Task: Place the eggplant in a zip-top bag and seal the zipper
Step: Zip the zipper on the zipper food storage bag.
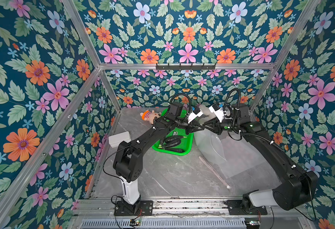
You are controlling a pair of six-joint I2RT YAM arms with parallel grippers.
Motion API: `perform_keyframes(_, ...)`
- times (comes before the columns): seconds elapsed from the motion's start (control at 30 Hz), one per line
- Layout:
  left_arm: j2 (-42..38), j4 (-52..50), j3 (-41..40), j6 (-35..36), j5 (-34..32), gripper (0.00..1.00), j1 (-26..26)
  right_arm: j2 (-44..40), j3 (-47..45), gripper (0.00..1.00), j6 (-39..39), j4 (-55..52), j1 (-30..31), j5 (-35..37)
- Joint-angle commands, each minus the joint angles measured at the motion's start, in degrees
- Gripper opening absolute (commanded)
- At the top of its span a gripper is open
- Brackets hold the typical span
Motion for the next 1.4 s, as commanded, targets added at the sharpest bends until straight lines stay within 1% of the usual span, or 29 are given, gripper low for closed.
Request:
perform_keyframes(0.0,0.0,-0.2,0.4,1.8,0.7,0.00,-0.1,0.2,0.2,0.19,-1.9,-1.0,0.0,-1.0)
perform_keyframes(0.1,0.1,-0.4,0.4,2.0,0.4,0.00,-0.1,-0.1,-0.3,0.14,-1.6,-0.4,0.0,-1.0)
perform_keyframes(0.33,-0.2,-0.4,0.3,2.2,0.5,0.00,0.0,-0.1,-0.8,0.10,-1.9,-0.9,0.1,0.8)
perform_keyframes(0.4,-0.2,-0.8,0.3,2.5,0.5,0.00,-0.1,0.0,-0.8,0.10,-2.0,-1.0,0.1,0.7)
perform_keyframes(0.43,-0.2,-0.9,0.3,2.6,0.6,0.00,-0.1,0.0,-0.8,0.12,-1.9,-1.0,0.0,0.6)
perform_keyframes(0.5,-0.1,-1.1,0.3,2.7,0.6,0.00,-0.1,-0.1,-0.8,0.21,-2.0,-1.0,0.1,0.6)
perform_keyframes(0.6,0.1,-1.1,0.2,2.8,0.6,0.00,-0.1,0.0,-0.7,0.22,-2.2,-0.9,0.1,0.9)
perform_keyframes(0.7,0.1,-1.1,0.3,2.8,0.7,0.00,-0.1,0.6,-0.1,0.23,-2.8,-1.7,0.2,1.1)
perform_keyframes(0.8,0.1,-1.1,0.4,2.8,0.8,0.00,-0.1,0.7,-0.2,0.22,-3.1,-1.3,0.6,2.9)
perform_keyframes(1.03,0.2,-1.5,0.3,2.8,1.1,0.00,-0.1,0.8,-0.4,0.15,-3.1,-0.7,1.0,4.5)
perform_keyframes(1.37,0.4,-2.0,0.0,3.1,1.0,0.00,-0.1,0.7,-0.1,0.16,-3.2,-0.8,1.0,4.8)
